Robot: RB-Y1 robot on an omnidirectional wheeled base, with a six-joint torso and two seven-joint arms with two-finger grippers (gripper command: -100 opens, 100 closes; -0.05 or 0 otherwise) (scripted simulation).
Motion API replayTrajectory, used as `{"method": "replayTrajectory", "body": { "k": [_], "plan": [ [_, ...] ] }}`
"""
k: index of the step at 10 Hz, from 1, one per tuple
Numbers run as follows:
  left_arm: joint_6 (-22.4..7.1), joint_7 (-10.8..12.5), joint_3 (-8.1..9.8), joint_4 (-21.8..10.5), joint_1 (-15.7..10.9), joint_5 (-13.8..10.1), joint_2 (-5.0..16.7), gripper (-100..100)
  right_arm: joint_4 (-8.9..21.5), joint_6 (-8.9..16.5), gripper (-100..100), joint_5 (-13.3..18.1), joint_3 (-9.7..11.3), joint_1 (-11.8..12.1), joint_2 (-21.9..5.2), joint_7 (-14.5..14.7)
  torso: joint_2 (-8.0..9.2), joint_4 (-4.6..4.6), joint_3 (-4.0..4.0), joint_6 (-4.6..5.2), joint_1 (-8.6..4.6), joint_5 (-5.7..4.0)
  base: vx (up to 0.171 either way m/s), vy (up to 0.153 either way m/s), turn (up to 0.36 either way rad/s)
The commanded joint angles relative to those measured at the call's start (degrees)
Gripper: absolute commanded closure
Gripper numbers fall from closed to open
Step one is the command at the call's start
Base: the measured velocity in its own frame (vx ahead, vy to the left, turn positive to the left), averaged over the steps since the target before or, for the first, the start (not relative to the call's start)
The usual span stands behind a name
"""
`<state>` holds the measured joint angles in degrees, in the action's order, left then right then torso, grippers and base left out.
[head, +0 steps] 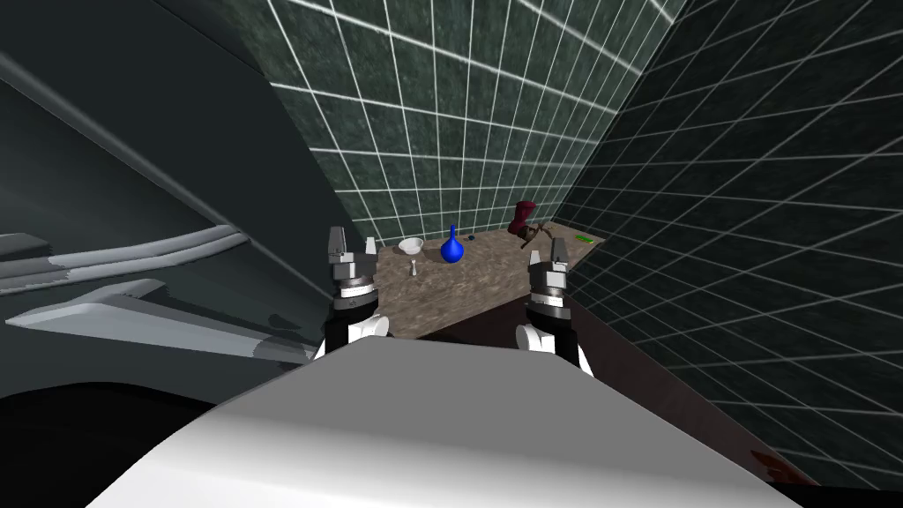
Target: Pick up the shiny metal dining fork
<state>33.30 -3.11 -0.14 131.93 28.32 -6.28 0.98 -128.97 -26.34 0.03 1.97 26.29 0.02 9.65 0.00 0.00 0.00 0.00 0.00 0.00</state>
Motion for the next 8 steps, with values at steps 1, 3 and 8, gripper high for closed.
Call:
{"method": "replayTrajectory", "body": {
  "k": [1, 3, 8],
  "plan": [
    [-0.22, 0.53, 0.72, -0.69, 0.99, 0.8, 2.38, -100, 0.0, 0.0, 0, 0.0, 0.0, 0.0, 0.0, 0.0, 0.0, 0.0, 0.0, 0.0, 0.0, 0.0, -0.004, -0.015, -0.106],
    [-0.52, 1.31, 1.78, -1.69, 2.43, 1.97, 4.8, -100, 0.0, 0.0, 0, 0.0, 0.0, 0.0, 0.0, 0.0, 0.03, 0.0, 0.01, 0.01, -0.06, -0.01, -0.007, -0.029, -0.113],
    [-1.74, 4.43, 5.94, -5.81, 8.03, 6.69, 11.99, -100, 0.0, 0.0, 0, 0.0, 0.01, -0.01, 0.0, 0.0, 0.06, 0.01, 0.03, 0.02, -0.15, -0.04, -0.007, -0.044, -0.173]
  ]
}}
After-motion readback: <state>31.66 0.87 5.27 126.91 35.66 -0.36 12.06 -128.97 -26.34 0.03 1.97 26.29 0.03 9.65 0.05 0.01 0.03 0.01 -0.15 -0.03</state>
